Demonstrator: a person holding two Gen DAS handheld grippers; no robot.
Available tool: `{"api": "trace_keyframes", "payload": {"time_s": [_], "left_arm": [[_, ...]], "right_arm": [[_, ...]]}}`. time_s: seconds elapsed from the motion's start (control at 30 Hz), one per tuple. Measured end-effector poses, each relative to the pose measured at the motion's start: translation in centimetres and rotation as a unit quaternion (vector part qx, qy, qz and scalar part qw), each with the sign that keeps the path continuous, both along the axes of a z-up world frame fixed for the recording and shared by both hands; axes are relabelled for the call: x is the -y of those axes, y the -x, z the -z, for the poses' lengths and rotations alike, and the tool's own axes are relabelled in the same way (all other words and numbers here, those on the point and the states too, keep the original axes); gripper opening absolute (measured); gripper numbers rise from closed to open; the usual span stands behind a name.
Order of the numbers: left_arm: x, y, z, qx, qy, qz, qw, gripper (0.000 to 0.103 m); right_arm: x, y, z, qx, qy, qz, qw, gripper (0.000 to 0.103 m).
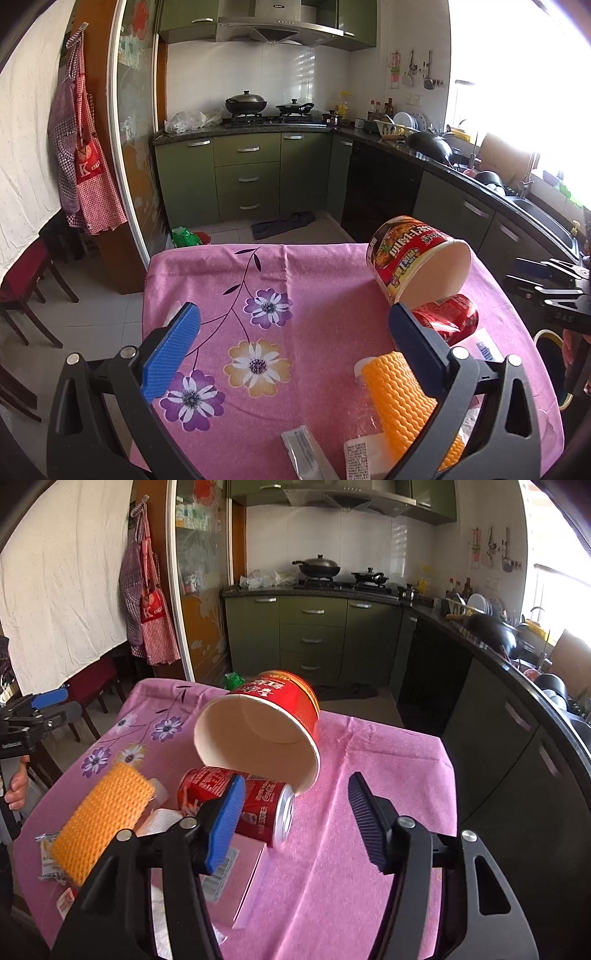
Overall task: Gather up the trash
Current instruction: 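Grasp the red paper noodle cup rim with the right gripper and lift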
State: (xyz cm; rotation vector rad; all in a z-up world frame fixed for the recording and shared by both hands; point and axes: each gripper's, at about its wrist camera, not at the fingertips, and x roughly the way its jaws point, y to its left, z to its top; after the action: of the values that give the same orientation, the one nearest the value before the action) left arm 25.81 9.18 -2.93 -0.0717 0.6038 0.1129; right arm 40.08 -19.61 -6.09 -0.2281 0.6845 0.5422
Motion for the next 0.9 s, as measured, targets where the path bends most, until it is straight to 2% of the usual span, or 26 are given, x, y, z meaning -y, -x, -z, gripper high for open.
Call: {"api": "trace_keyframes", "payload": {"time_s": [0.1,0.17,0.27,0.37,0.4,0.43,0.57,0.63,0.8,0.9], "left_arm": [[-0.1,-0.7,0.6,0.002,-0.008,0.003,1.0000,0.097],[-0.1,-1.0,0.9,0.002,-0.010,0.007,0.9999,0.097],[-0.3,-1.1,1.3,0.003,0.001,0.012,0.9999,0.097],[-0.5,-1.3,1.7,-0.003,0.014,0.022,0.9996,0.097],[-0.5,-1.3,1.8,-0.005,0.016,0.025,0.9995,0.097],[-0.4,-1.4,1.9,-0.006,0.017,0.027,0.9995,0.097],[-0.2,-1.3,2.2,-0.009,0.022,0.034,0.9991,0.097],[-0.1,-1.4,2.3,-0.009,0.022,0.037,0.9990,0.097],[0.3,-1.3,2.5,-0.011,0.020,0.044,0.9988,0.097],[0.3,-1.2,2.5,-0.011,0.023,0.049,0.9985,0.097]], "right_arm": [[-1.9,-3.3,1.5,-0.013,0.009,0.002,1.000,0.040],[-3.0,-4.8,2.2,-0.011,0.020,0.005,1.000,0.040],[-4.5,-6.6,3.0,-0.016,0.026,0.006,1.000,0.034],[-6.0,-7.7,3.6,-0.009,0.038,0.010,0.999,0.024],[-6.3,-8.2,3.7,-0.003,0.040,0.014,0.999,0.015],[-6.6,-8.5,3.8,0.001,0.040,0.018,0.999,0.013],[-7.8,-10.1,3.8,0.018,0.038,0.035,0.999,0.010],[-8.3,-10.7,3.6,0.033,0.041,0.045,0.998,0.004],[-8.5,-12.0,2.0,0.046,0.035,0.061,0.996,0.004],[-7.3,-11.0,0.3,0.052,0.030,0.066,0.996,0.004]]}}
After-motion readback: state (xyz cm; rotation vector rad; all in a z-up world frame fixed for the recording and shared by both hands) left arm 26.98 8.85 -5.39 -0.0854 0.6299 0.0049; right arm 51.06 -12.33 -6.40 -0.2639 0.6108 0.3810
